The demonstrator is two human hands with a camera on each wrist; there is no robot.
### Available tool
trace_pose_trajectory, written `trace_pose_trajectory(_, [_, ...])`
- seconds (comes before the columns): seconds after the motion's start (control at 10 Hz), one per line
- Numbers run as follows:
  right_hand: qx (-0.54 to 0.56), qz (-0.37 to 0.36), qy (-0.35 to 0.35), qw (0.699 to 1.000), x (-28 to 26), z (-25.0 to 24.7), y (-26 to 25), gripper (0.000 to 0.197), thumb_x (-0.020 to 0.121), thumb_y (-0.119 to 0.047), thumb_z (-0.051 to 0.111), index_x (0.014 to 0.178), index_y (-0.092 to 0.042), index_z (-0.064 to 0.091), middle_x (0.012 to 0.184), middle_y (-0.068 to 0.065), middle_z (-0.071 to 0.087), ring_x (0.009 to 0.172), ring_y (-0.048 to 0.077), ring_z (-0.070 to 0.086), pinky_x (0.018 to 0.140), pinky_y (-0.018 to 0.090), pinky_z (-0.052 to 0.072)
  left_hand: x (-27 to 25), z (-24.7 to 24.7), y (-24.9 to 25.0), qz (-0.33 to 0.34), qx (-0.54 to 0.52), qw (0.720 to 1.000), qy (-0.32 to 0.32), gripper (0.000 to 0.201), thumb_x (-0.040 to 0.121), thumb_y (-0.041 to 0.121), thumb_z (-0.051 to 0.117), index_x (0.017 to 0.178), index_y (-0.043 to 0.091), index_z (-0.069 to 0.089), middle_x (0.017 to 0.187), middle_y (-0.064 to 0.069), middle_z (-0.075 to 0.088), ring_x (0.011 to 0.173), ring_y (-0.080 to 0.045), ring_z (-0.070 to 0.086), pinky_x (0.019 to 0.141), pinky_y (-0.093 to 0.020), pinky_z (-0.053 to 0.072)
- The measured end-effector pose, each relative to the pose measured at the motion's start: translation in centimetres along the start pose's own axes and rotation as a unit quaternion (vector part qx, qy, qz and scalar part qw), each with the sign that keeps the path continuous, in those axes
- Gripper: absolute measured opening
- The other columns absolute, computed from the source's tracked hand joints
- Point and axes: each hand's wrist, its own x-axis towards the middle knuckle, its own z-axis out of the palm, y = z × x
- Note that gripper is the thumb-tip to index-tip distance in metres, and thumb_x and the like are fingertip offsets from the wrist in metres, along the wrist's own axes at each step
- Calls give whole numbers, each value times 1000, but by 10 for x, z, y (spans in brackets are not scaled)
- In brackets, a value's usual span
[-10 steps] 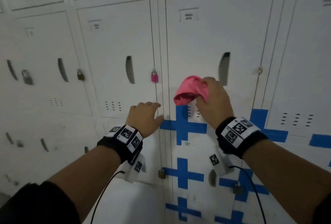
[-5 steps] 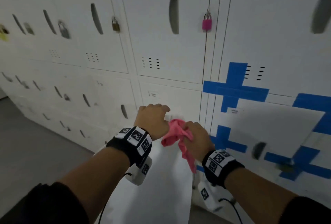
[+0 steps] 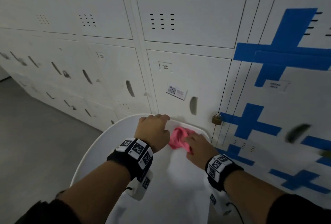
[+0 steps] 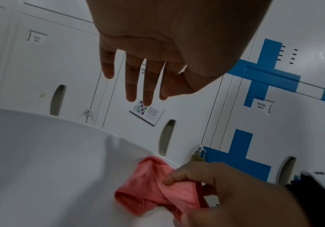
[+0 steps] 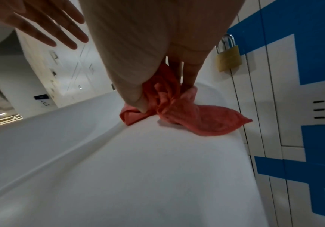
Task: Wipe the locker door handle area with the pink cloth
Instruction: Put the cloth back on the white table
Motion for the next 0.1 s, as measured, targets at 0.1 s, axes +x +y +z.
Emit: trace_pose_trajectory(0.1, [-32, -20, 3, 999, -3, -7, -6, 52, 89, -36, 54, 139, -26, 47, 150, 0, 40, 131, 24, 39, 110, 39, 37, 4, 1, 0, -3, -6, 1000, 9, 53, 82, 22, 48, 135, 23, 46, 131, -2, 59, 116, -26, 53, 101, -39, 36])
